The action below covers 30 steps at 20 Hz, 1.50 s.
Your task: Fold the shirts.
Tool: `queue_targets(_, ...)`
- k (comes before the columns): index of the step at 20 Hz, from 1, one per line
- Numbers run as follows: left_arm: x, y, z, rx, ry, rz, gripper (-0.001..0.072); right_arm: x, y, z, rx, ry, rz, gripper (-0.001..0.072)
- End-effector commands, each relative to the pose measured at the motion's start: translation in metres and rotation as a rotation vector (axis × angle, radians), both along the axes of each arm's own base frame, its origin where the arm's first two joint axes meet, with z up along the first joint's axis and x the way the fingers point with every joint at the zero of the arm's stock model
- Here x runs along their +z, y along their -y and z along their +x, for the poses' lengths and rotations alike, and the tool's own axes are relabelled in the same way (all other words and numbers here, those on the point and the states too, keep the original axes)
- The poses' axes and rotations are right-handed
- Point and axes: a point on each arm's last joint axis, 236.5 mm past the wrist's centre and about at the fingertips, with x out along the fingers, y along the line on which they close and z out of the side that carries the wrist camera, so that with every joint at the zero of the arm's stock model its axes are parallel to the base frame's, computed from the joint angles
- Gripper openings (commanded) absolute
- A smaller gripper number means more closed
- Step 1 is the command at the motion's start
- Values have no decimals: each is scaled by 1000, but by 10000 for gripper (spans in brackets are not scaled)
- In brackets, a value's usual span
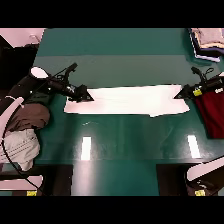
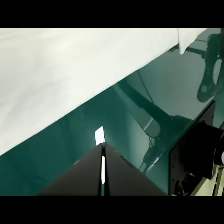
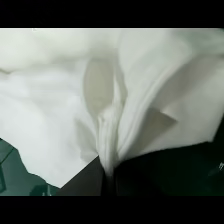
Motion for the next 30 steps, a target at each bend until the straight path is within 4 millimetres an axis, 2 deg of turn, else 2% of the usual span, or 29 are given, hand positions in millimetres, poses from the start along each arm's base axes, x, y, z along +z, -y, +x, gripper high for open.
queue_targets(1,0,7,22,86,53,11,22,47,-16,9,-3,104,46,11)
queue_targets(5,-7,45,31,43,139,48,22,119,-52,18,-15,185,46,11)
queue_targets(8,-13,84,39,-31,151,47,22,181,-102,23,60,291,58,11)
queue_targets(10,-19,109,49,-62,157,37,22,215,-140,23,121,366,64,11)
queue_targets(14,-44,147,55,-109,93,29,22,262,-214,19,221,498,89,11)
queue_targets(17,-61,153,64,-88,49,31,22,281,-256,10,275,554,113,11)
queue_targets(19,-65,152,62,-94,44,37,22,284,-274,4,298,569,128,11)
queue_targets(22,-71,144,63,-109,51,72,23,279,-292,1,325,562,141,11)
queue_targets(24,-71,125,62,-144,36,112,23,271,-300,1,342,545,144,11)
queue_targets(27,-62,74,68,-198,36,225,22,254,-315,4,376,512,149,10)
queue_targets(30,-25,0,91,-146,130,371,22,240,-345,1,438,494,163,11)
